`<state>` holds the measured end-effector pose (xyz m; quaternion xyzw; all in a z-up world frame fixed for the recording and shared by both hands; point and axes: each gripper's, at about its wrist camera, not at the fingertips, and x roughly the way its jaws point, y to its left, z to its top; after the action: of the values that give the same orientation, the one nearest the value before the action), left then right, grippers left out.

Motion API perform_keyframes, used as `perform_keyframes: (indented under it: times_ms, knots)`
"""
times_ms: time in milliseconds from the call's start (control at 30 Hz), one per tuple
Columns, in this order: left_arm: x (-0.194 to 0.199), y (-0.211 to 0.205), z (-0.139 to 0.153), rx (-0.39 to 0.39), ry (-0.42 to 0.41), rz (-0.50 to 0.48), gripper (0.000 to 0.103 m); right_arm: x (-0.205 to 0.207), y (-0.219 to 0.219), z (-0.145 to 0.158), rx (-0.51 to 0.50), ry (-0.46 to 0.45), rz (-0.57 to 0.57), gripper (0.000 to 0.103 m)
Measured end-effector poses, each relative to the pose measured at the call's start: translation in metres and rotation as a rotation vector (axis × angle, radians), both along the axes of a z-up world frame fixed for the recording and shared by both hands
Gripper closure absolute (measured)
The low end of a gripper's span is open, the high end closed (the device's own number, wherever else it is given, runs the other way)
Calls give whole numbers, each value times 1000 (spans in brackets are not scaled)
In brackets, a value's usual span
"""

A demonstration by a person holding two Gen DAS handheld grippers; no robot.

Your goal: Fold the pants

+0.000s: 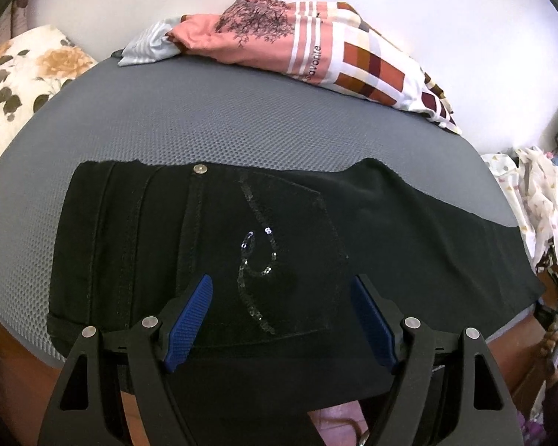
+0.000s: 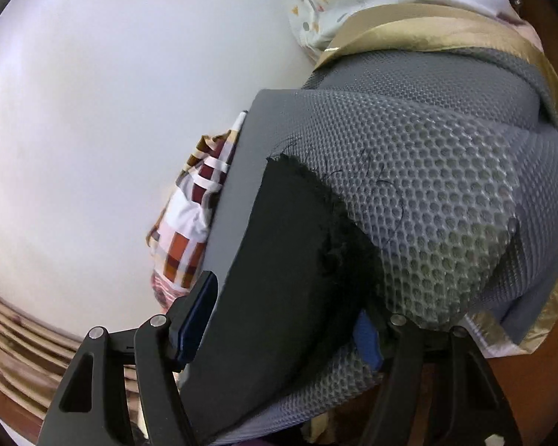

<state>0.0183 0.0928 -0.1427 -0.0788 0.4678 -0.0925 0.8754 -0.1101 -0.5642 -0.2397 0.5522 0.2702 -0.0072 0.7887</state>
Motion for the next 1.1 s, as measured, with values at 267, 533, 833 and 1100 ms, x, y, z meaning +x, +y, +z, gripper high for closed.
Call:
perform_keyframes:
  times_ms: [267,533,833,1100]
  knots:
    - [2,-1,-2,4,16,0,26,-46,-29,-1,71,5,-120,53]
    - [3,1,-6,-9,39,15,26,-55,-19,15,95,3,-34,53]
    - [2,-2,-6,9,33,2,26,-42,-16,-5,111,35,-50,53]
    - [2,-5,-7,26,35,-11,26,-27,-10,-1,36,111,-20,83]
